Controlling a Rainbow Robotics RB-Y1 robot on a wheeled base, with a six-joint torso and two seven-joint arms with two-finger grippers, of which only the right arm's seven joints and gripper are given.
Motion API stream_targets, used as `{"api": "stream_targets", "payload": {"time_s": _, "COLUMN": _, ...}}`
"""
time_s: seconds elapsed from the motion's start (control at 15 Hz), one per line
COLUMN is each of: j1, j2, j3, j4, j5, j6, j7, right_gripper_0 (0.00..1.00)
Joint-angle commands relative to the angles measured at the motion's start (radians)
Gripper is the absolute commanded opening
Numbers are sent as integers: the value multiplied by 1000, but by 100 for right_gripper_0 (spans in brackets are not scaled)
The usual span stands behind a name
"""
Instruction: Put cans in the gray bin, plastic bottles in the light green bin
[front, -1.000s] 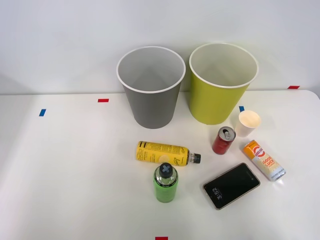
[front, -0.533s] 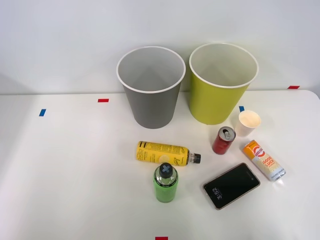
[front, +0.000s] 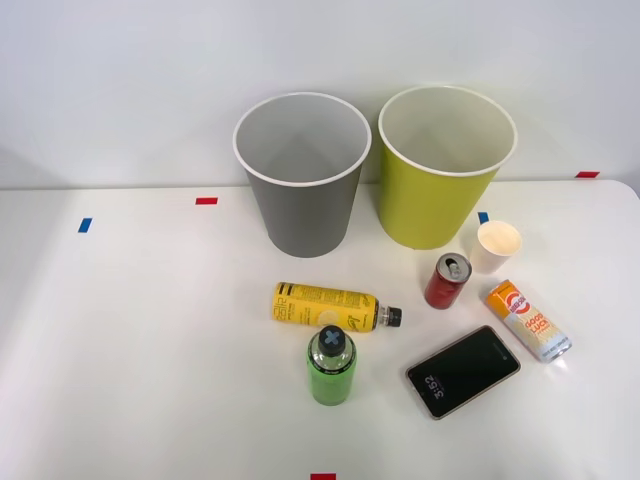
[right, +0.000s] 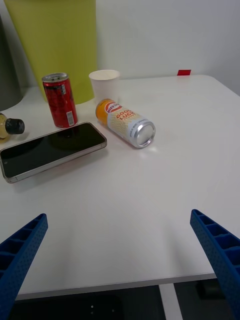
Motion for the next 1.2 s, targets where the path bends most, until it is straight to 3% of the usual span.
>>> {"api": "stream_targets", "payload": {"time_s": 0.07, "j1": -19, "j2": 3, "j3": 3, "j4": -8, "j5": 1, "j6": 10, "j7": 0, "right_gripper_0": 100}}
{"api": "stream_targets", "payload": {"time_s": 1.2, "j1": -19, "j2": 3, "j3": 3, "j4": -8, "j5": 1, "j6": 10, "j7": 0, "right_gripper_0": 100}}
